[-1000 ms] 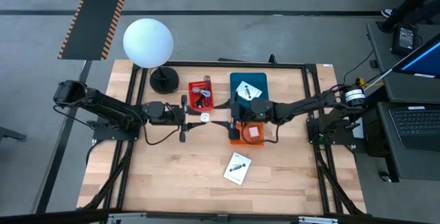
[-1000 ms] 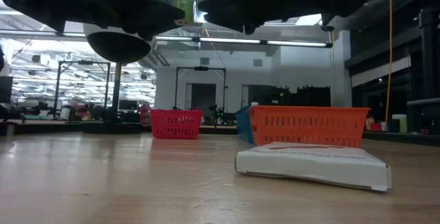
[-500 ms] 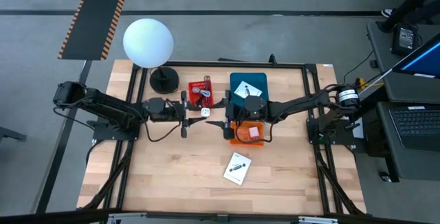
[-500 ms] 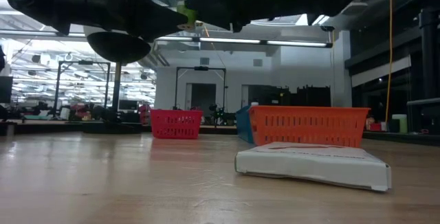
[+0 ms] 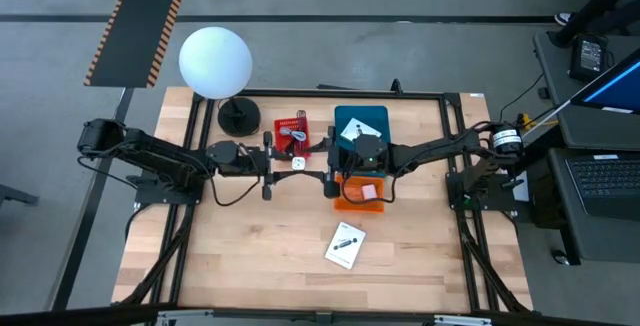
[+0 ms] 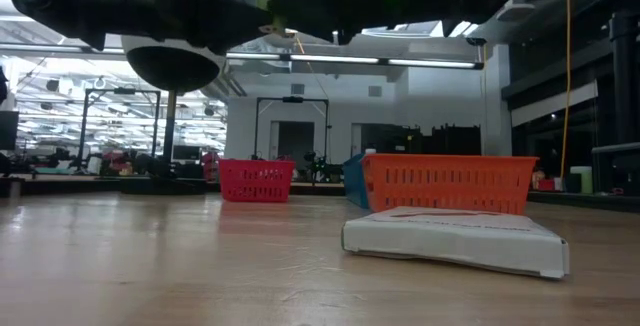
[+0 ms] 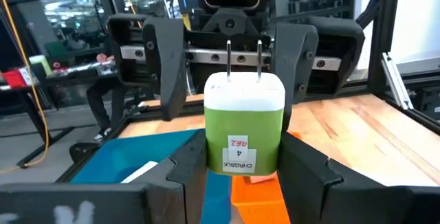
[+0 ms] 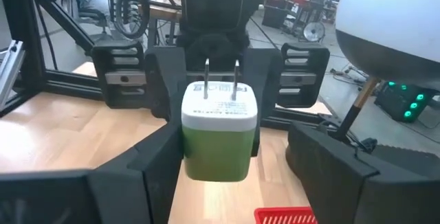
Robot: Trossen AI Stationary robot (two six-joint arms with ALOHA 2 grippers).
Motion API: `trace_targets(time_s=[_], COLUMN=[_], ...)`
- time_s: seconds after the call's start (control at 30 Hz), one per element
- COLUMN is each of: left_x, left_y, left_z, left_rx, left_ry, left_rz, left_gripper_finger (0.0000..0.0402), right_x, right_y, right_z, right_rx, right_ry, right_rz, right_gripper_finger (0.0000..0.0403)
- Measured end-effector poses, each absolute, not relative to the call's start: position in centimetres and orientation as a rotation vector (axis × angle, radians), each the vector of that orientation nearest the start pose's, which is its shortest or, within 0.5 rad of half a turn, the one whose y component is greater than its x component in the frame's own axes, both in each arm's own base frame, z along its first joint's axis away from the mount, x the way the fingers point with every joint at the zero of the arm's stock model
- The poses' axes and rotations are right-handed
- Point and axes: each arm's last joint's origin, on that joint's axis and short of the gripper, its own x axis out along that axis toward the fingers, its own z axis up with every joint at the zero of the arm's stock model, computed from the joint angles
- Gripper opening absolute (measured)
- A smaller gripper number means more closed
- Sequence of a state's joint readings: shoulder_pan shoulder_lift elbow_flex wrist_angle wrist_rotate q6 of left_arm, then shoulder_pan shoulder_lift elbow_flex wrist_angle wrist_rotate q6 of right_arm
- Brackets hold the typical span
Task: Pick and place items into bin
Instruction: Put the green charger adapter into the orange bin
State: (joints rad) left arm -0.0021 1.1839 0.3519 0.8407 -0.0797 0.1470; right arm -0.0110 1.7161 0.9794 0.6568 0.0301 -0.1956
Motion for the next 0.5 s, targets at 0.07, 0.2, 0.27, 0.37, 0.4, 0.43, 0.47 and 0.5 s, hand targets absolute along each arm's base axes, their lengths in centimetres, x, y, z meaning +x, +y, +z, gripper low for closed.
trace_targets(time_s=[0.07,0.2,0.27,0.37,0.4,0.43,0.47,0.5], left_x=[22.6,22.6,22.6,22.6,22.6,22.6,22.6,22.6], left_y=[0.2,0.3,0.5,0.9,1.0,1.1,1.1,1.2], left_z=[20.9,20.9,21.0,21.0,21.0,21.0,21.1,21.1], left_rx=[0.162,0.181,0.181,0.18,0.18,0.18,0.18,0.179], left_ry=[-0.014,-0.016,-0.022,-0.023,-0.023,-0.024,-0.026,-0.028], left_rz=[0.078,0.074,0.077,0.083,0.084,0.08,0.077,0.078], left_gripper_finger=[0.0136,0.0136,0.0136,0.0136,0.0136,0.0136,0.0136,0.0136], right_x=[37.6,37.6,37.6,37.6,37.6,37.6,37.6,37.6], right_y=[-0.7,-0.8,-0.8,-0.8,-0.8,-0.7,-0.8,-0.8], right_z=[23.7,23.8,23.9,24.0,24.0,24.0,24.0,23.9], right_rx=[-0.196,-0.221,-0.242,-0.254,-0.254,-0.254,-0.255,-0.261], right_ry=[0.081,0.074,0.061,0.052,0.052,0.052,0.052,0.052], right_rz=[-0.035,-0.036,-0.033,0.0,0.005,0.01,0.009,0.011], right_gripper_finger=[0.0245,0.0245,0.0245,0.0245,0.0245,0.0245,0.0245,0.0245])
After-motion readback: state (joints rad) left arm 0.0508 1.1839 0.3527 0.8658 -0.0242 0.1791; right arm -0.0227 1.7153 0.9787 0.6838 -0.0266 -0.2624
